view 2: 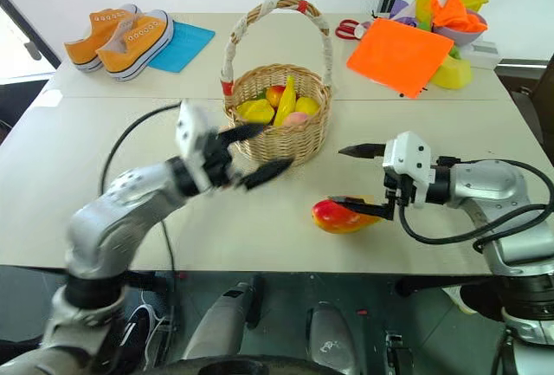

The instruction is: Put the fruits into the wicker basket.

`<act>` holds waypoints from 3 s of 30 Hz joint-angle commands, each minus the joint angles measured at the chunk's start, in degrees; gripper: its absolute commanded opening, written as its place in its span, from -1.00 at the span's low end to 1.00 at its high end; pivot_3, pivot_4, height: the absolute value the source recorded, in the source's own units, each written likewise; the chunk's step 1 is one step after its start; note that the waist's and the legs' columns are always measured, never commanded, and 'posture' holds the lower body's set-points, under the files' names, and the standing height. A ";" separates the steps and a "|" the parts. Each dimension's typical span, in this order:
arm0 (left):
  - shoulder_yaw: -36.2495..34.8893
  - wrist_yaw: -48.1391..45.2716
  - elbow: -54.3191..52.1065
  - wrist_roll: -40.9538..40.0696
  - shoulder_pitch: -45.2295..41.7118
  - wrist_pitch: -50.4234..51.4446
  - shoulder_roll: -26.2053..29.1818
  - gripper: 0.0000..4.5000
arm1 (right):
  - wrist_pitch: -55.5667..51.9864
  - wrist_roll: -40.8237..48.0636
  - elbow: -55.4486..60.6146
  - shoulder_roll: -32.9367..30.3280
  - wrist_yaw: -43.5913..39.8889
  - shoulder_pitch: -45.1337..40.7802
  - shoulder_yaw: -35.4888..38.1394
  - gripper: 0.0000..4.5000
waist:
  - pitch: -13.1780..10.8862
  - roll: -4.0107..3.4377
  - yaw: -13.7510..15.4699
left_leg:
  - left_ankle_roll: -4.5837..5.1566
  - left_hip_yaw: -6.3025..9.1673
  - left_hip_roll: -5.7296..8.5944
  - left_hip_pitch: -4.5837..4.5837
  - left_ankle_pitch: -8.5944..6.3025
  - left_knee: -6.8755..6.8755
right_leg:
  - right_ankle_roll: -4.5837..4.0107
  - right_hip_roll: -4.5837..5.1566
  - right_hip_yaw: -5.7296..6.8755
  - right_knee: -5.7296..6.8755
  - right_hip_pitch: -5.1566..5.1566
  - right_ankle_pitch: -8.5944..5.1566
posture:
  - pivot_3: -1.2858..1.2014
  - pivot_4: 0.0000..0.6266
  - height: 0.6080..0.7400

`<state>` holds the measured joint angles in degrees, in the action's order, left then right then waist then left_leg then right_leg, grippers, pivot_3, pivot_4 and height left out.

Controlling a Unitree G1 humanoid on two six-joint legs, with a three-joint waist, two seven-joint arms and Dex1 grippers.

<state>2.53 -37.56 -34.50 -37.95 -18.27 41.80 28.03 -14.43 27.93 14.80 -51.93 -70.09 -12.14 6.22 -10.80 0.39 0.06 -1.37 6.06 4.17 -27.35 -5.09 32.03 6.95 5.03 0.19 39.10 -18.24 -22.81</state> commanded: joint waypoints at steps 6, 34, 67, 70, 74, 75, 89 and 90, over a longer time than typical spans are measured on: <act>-10.28 -16.87 -5.31 -2.47 15.75 -9.70 13.54 0.98 | 16.88 -10.45 -7.94 -2.83 -6.97 0.11 -3.52 1.00 | 0.00 -0.01 0.70 | -0.16 -0.03 0.02 0.09 -0.14 0.05 | -0.25 0.27 -0.07 -0.17 -0.10 -0.12 | 0.03 -0.52 1.00; -11.69 -14.65 -2.89 1.85 22.73 -21.71 11.64 1.00 | -2.17 3.19 -4.47 3.13 2.17 -6.95 -0.16 0.27 | 0.00 -0.07 0.52 | -0.05 -0.09 0.01 0.01 -0.22 -0.07 | -0.26 0.34 -0.07 -0.41 -0.14 -0.10 | 0.03 -0.52 1.00; -11.05 1.04 -0.09 3.91 17.57 -19.95 3.09 1.00 | -8.61 -5.46 -13.17 16.63 22.40 -27.61 -0.41 0.98 | -0.01 -0.07 0.48 | -0.11 0.01 -0.01 0.03 0.00 -0.08 | -0.08 0.05 -0.07 0.11 -0.34 0.04 | 0.03 -0.52 1.00; -10.87 1.55 0.80 4.48 16.28 -20.26 2.47 1.00 | -6.07 -10.54 -19.39 18.74 29.91 -29.53 -0.48 0.98 | 0.00 -0.07 0.19 | -0.18 0.00 -0.06 0.05 -0.04 -0.07 | -0.13 0.08 -0.08 0.11 -0.36 0.05 | 0.03 -0.52 1.00; -10.35 3.97 2.15 7.51 14.73 -21.94 0.85 1.00 | -1.63 -13.33 -27.33 24.53 35.81 -33.29 -1.29 0.98 | -0.01 -0.09 -0.92 | -0.12 -0.04 -0.05 0.02 0.04 -0.17 | -0.12 0.00 -0.10 0.12 -0.43 0.06 | 0.03 -0.52 1.00; -10.12 4.72 2.32 8.19 14.48 -22.19 0.26 1.00 | -0.58 -13.59 -29.06 25.95 36.18 -34.09 -1.60 0.98 | -0.01 -0.09 -1.03 | -0.11 -0.04 -0.05 0.02 0.05 -0.18 | -0.11 -0.02 -0.09 0.12 -0.40 0.06 | 0.03 -0.52 1.00; -9.24 11.03 1.71 13.86 15.48 -23.29 -3.56 1.00 | 11.21 -17.85 -50.54 34.04 38.34 -44.44 -2.93 0.65 | -0.01 -0.09 -0.96 | -0.19 -0.01 -0.04 0.06 0.13 -0.21 | -0.09 -0.13 -0.09 0.25 -0.42 0.08 | 0.03 -0.52 1.00; -9.03 11.05 1.56 13.84 15.66 -23.20 -3.76 1.00 | 11.42 -18.04 -51.21 34.15 39.01 -44.66 -2.66 0.42 | -0.01 -0.10 -0.99 | -0.19 -0.01 -0.05 0.06 0.13 -0.21 | -0.09 -0.15 -0.09 0.27 -0.43 0.07 | 0.03 -0.52 1.00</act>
<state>-6.25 -27.05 -31.08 -24.40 -2.86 19.71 24.50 -4.76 10.13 -36.62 -17.88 -31.35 -54.44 3.18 -10.82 0.29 -0.93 -1.57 6.06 4.11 -27.28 -4.95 31.82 6.86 4.87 0.09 39.37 -18.68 -22.74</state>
